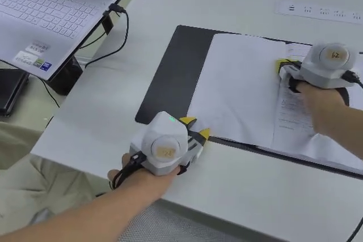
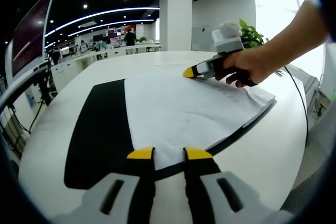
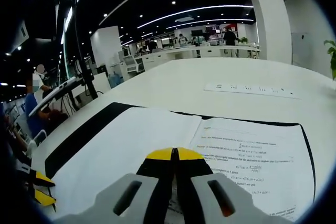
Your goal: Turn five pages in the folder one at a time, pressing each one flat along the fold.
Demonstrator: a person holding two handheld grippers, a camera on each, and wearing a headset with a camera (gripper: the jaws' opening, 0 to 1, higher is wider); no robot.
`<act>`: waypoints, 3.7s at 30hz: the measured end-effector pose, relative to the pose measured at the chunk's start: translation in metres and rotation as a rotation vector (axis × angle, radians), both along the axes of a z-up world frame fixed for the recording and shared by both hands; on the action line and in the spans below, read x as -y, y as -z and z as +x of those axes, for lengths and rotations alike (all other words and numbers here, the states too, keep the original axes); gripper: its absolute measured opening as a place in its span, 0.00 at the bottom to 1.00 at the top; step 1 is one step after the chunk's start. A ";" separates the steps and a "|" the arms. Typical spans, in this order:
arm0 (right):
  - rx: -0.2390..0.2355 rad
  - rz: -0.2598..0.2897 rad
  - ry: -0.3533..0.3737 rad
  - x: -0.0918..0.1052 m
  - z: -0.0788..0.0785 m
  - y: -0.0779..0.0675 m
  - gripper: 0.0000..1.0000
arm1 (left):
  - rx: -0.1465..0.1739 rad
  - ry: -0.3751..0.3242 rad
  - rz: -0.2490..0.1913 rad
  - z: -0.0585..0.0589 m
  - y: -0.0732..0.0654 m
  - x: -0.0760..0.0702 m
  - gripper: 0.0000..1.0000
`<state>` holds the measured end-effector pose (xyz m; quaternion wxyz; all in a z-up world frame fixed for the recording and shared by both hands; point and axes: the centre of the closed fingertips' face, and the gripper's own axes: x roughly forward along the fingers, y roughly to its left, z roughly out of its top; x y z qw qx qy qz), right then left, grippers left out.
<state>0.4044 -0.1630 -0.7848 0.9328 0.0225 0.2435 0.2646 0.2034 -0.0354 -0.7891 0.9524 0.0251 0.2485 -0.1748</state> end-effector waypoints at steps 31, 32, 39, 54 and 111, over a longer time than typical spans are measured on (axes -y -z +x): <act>-0.011 -0.004 -0.061 0.003 -0.118 -0.018 0.00 | 0.002 -0.005 0.001 0.000 0.002 -0.001 0.19; -0.016 0.002 -0.057 0.003 -0.120 -0.018 0.00 | 0.001 -0.005 0.001 0.000 0.002 -0.001 0.19; -0.026 -0.016 -0.106 -0.002 -0.151 -0.013 0.00 | 0.002 -0.001 0.008 0.000 0.001 0.000 0.19; -0.092 -0.035 -0.153 0.003 -0.203 -0.003 0.00 | 0.000 0.012 0.024 -0.001 0.000 0.001 0.20; 0.129 0.091 0.245 0.157 -0.283 -0.179 1.00 | 0.046 -0.155 -0.135 -0.081 -0.169 -0.040 0.99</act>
